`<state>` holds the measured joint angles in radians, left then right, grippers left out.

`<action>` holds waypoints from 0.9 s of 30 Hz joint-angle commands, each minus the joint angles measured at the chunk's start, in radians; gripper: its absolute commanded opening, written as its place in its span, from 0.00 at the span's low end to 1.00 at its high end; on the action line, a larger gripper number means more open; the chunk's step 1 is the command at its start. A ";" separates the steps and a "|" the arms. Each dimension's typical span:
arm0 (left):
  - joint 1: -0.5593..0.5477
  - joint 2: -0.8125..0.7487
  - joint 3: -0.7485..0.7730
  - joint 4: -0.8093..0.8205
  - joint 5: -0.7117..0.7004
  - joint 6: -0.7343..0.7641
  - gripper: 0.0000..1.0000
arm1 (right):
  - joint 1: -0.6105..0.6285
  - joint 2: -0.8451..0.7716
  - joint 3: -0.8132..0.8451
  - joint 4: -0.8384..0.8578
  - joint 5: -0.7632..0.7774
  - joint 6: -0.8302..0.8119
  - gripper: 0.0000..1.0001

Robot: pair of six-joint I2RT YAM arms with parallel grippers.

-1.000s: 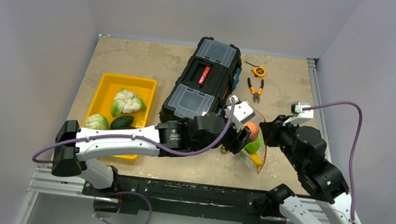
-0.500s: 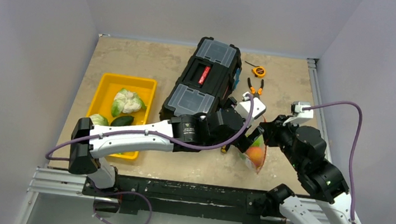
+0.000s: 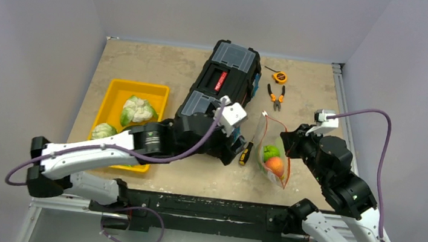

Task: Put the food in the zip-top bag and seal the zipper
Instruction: Place the fake fruit in the zipper food storage bag, then pick up the fake fruit from the bin.

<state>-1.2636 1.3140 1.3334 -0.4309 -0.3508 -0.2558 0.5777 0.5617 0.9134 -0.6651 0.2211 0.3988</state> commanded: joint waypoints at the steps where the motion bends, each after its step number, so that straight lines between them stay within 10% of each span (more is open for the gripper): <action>1: 0.007 -0.194 -0.094 -0.073 0.065 0.180 0.86 | 0.004 -0.005 -0.001 0.047 0.007 -0.011 0.00; 11: 0.228 -0.519 -0.344 -0.324 -0.020 0.246 0.91 | 0.004 -0.010 -0.003 0.053 -0.004 -0.015 0.00; 21: 0.555 -0.566 -0.429 -0.514 -0.437 -0.273 1.00 | 0.005 -0.001 -0.001 0.046 -0.012 -0.014 0.00; 27: 0.830 -0.521 -0.441 -0.496 -0.206 -0.469 1.00 | 0.004 0.002 0.000 0.047 -0.006 -0.014 0.00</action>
<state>-0.5541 0.7799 0.8917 -0.9356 -0.6788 -0.5442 0.5777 0.5625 0.9131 -0.6651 0.2173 0.3985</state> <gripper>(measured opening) 0.998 0.004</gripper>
